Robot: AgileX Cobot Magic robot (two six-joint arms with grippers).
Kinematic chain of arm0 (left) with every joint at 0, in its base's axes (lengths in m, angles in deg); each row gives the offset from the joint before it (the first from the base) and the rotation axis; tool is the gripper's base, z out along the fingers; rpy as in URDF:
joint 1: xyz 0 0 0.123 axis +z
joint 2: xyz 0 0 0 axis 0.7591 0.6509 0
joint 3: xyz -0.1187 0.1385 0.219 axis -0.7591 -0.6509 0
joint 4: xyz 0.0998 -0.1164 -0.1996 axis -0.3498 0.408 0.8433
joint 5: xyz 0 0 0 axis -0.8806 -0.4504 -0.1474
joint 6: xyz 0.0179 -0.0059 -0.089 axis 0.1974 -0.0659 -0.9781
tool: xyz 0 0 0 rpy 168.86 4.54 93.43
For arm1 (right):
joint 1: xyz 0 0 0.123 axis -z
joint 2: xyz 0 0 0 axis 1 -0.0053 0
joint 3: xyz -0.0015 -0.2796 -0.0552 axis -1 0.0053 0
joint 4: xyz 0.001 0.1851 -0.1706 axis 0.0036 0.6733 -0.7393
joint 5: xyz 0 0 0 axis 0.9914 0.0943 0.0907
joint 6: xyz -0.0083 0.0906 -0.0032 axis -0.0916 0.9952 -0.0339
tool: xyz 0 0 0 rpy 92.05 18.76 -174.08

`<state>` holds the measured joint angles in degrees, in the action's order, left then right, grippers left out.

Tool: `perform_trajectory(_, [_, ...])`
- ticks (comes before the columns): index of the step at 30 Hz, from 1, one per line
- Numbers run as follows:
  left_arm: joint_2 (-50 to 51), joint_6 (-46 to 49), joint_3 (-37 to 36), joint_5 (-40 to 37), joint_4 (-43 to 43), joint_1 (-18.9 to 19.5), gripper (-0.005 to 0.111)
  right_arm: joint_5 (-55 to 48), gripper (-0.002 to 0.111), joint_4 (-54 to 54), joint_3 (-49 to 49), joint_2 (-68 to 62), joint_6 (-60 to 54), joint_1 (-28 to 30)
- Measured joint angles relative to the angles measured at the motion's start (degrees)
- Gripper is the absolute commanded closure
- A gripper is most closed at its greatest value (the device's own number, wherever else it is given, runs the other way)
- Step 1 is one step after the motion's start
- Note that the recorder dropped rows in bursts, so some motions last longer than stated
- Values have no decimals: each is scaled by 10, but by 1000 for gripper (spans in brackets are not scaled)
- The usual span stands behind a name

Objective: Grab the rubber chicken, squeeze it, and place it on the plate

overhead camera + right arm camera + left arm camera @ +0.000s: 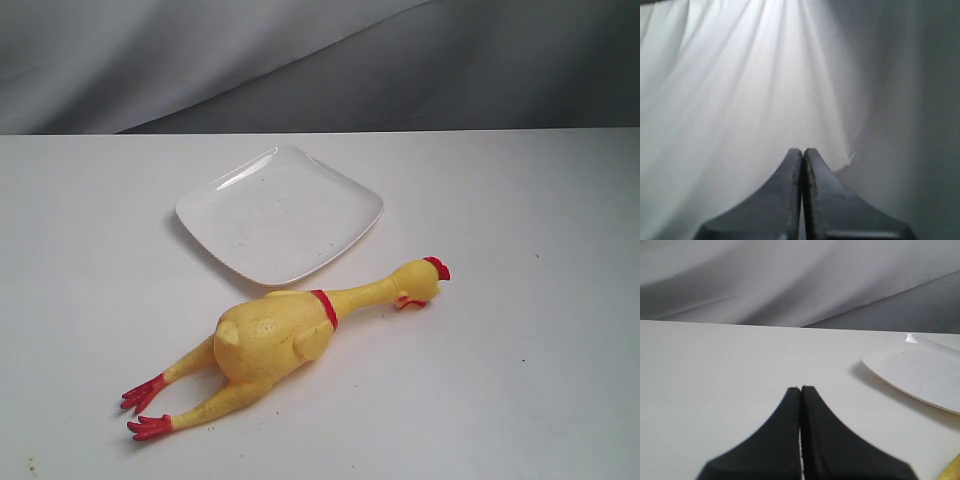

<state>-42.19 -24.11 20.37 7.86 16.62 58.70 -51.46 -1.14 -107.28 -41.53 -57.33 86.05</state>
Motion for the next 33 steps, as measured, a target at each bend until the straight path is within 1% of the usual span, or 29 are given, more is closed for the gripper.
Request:
perform_trajectory(4, [0, 0, 0, 0, 0, 0, 107, -83, 108, -12, -97, -128, -94, -69])
perform_trajectory(8, [0, 0, 0, 0, 0, 0, 107, -177, 108, 0, -188, -250, -228, -113])
perform_trajectory(10, [0, 0, 0, 0, 0, 0, 107, -230, 108, 38, -230, -311, -322, -124])
perform_trajectory(13, [0, 0, 0, 0, 0, 0, 107, -316, 108, 134, -279, -394, -483, -129])
perform_trajectory(15, [0, 0, 0, 0, 0, 0, 107, -371, 108, 208, -303, -447, -601, -129])
perform_trajectory(18, [0, 0, 0, 0, 0, 0, 107, -419, 108, 303, -318, -515, -748, -129])
perform_trajectory(21, [0, 0, 0, 0, 0, 0, 107, -429, 108, 353, -320, -580, -848, -129])
perform_trajectory(23, [0, 0, 0, 0, 0, 0, 107, -428, 108, 365, -320, -624, -893, -129])
perform_trajectory(27, [0, 0, 0, 0, 0, 0, 107, -402, 108, 380, -320, -724, -931, -129])
perform_trajectory(28, [0, 0, 0, 0, 0, 0, 107, -391, 107, 385, -320, -744, -932, -129])
perform_trajectory(30, [0, 0, 0, 0, 0, 0, 107, -362, 99, 402, -320, -788, -936, -130])
perform_trajectory(33, [0, 0, 0, 0, 0, 0, 107, -318, 76, 411, -320, -838, -949, -137])
